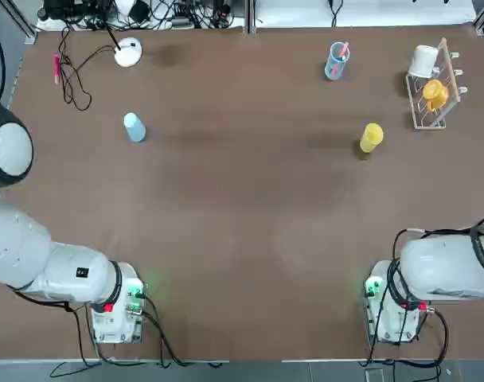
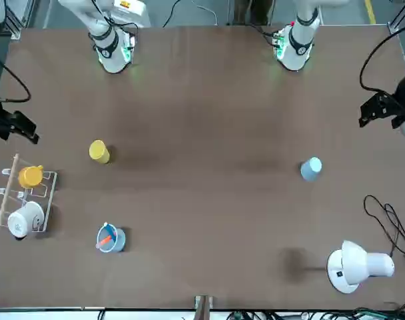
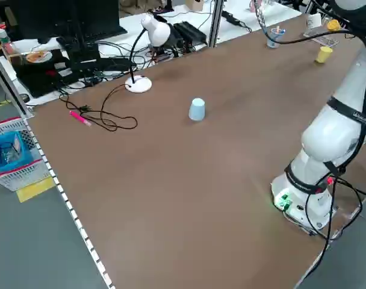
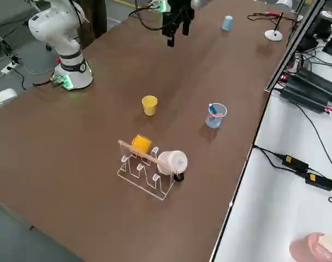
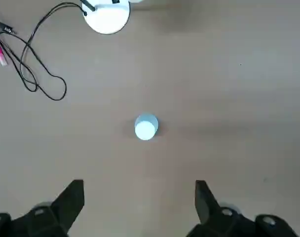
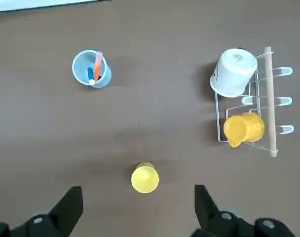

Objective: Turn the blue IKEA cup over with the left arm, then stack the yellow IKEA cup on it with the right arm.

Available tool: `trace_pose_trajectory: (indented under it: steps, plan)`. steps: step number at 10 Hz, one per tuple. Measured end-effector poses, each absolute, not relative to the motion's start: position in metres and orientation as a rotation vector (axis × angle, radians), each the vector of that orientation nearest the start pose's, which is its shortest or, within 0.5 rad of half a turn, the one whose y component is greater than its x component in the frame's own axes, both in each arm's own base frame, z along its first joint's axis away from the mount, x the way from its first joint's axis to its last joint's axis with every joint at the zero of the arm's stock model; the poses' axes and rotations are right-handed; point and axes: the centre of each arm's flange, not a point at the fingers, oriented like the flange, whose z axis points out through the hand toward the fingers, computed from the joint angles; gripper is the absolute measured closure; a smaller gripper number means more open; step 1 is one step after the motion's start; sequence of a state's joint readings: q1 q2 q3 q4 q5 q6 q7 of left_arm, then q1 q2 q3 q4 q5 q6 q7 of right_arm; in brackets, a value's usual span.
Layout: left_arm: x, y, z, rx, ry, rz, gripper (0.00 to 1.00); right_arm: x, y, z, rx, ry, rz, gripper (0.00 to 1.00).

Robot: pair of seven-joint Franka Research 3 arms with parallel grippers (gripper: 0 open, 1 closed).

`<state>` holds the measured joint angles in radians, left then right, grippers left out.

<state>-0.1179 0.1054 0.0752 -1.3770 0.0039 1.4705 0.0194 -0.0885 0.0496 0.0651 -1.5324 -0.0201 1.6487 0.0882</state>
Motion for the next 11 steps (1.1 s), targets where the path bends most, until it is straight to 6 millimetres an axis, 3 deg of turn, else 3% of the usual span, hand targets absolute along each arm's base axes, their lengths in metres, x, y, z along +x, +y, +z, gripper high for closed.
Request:
trace_pose_trajectory:
  steps: [5, 9, 11]
  plan:
    - [0.575, -0.012, 0.645, -3.125, 0.132, 0.049, 0.01, 0.574, -0.014, 0.618, -3.152, 0.170, -0.050, 0.00]
    - [0.577, 0.054, 0.630, -3.093, 0.458, 0.104, 0.01, 0.575, -0.008, 0.618, -3.163, 0.151, -0.056, 0.00]
    - [0.580, 0.112, 0.608, -3.200, 0.508, 0.109, 0.01, 0.575, -0.011, 0.618, -3.165, 0.157, -0.057, 0.00]
